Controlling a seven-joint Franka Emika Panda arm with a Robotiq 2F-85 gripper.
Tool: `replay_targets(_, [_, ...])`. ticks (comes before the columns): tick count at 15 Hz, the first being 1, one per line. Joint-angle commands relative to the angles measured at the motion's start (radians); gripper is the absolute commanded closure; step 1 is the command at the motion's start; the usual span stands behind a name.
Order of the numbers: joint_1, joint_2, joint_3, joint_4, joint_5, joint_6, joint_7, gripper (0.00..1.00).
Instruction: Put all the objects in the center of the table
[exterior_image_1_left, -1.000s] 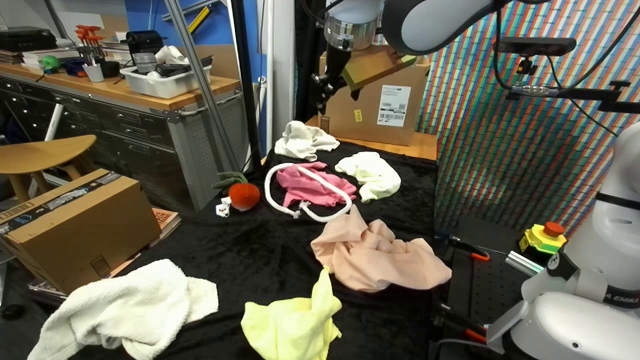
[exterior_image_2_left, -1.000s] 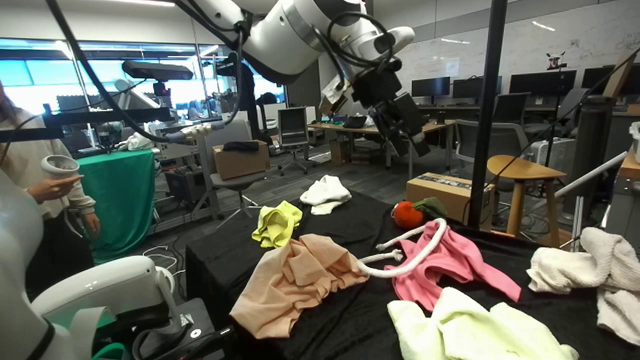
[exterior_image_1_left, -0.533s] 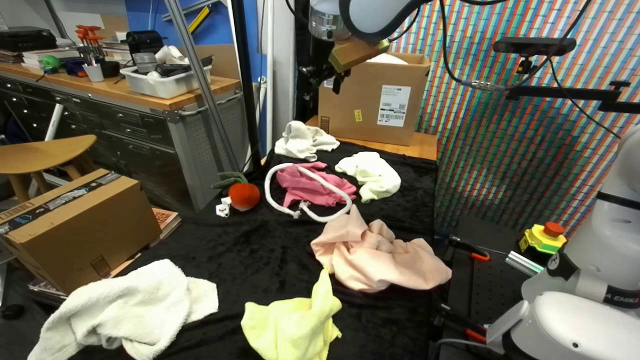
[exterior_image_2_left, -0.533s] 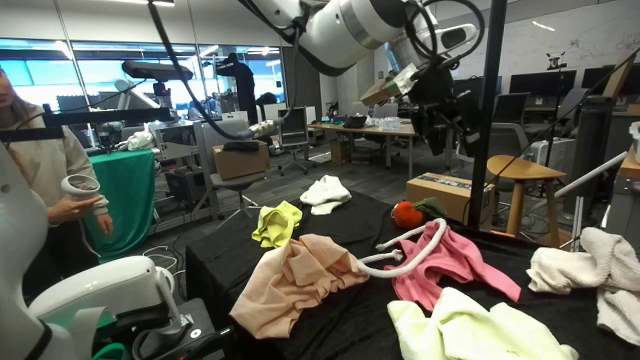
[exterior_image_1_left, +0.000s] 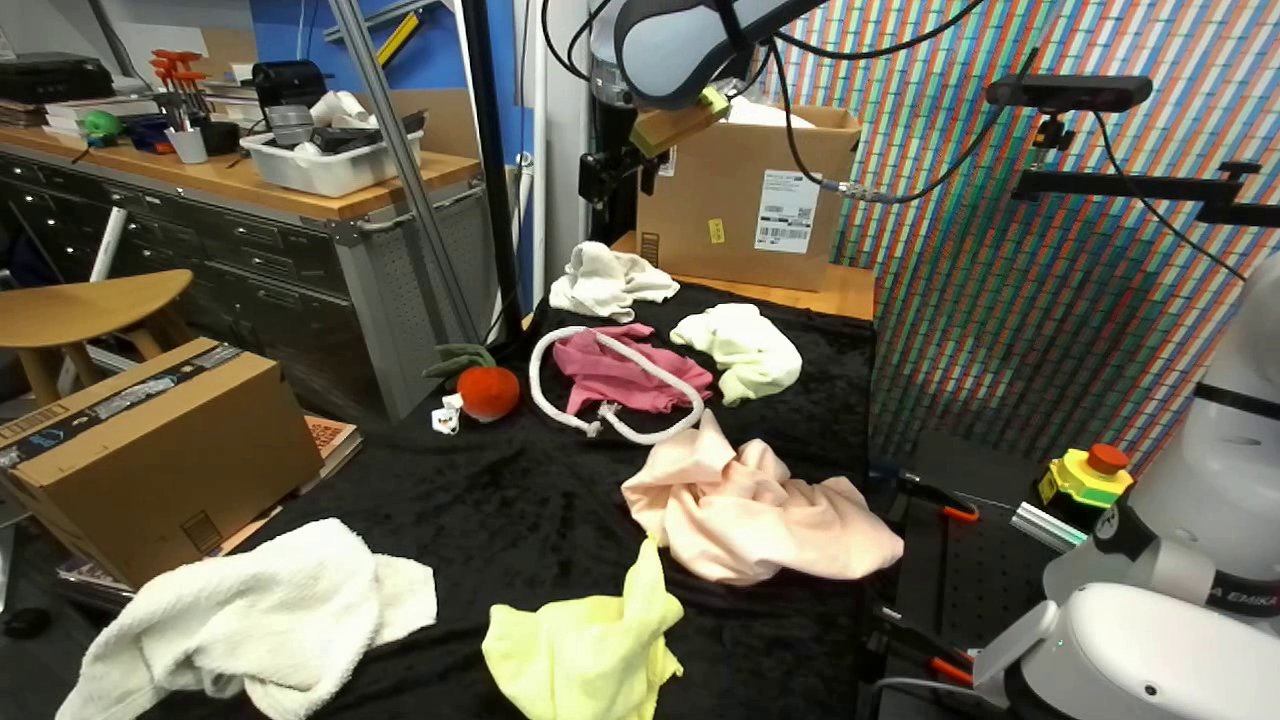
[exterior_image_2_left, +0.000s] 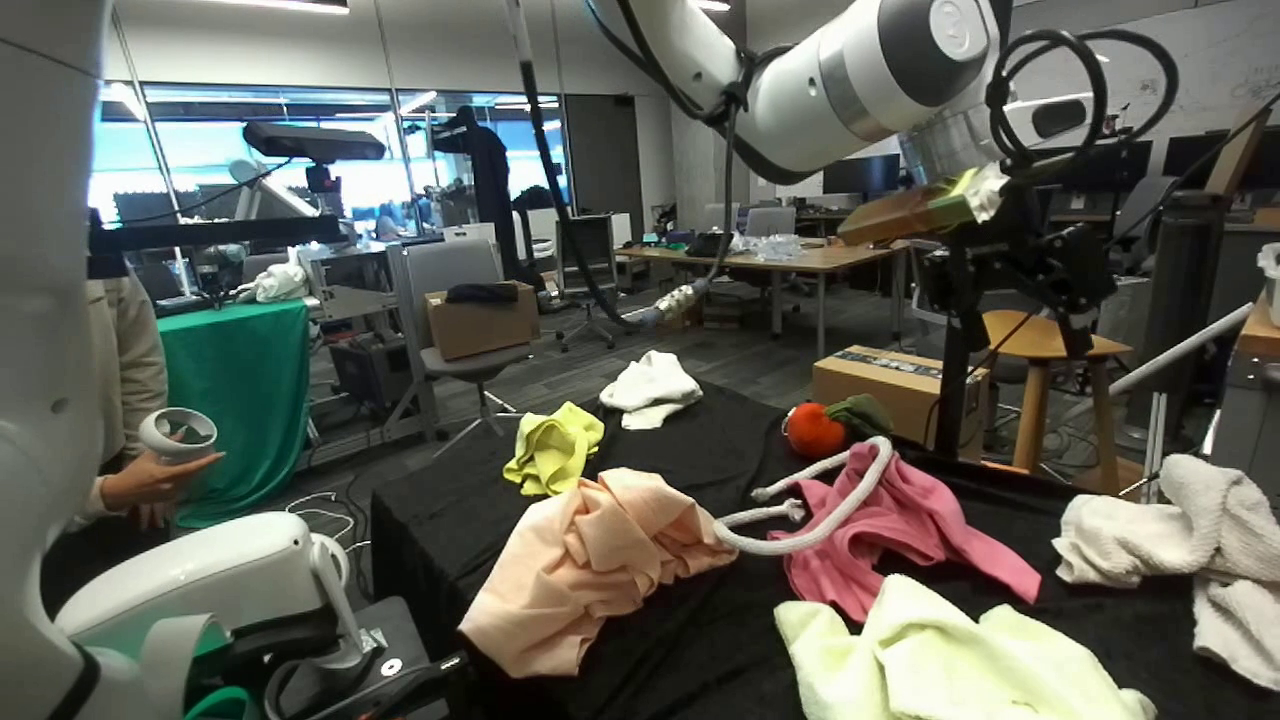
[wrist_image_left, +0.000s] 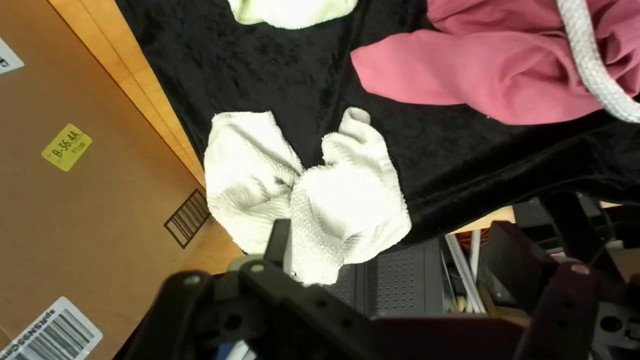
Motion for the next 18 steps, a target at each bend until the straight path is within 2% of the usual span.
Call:
replay_targets(1, [-0.019,0.140,-0.014,0.175,0.068,-0.040,-0.100,0.00])
replay_targets(9, [-0.075,0.355,-0.003,0.393,0.191,-0.147,-0.243,0.00])
replay_targets(18, [-0.114,0.564,0.002,0.648,0.212,-0.188,-0.371,0.00])
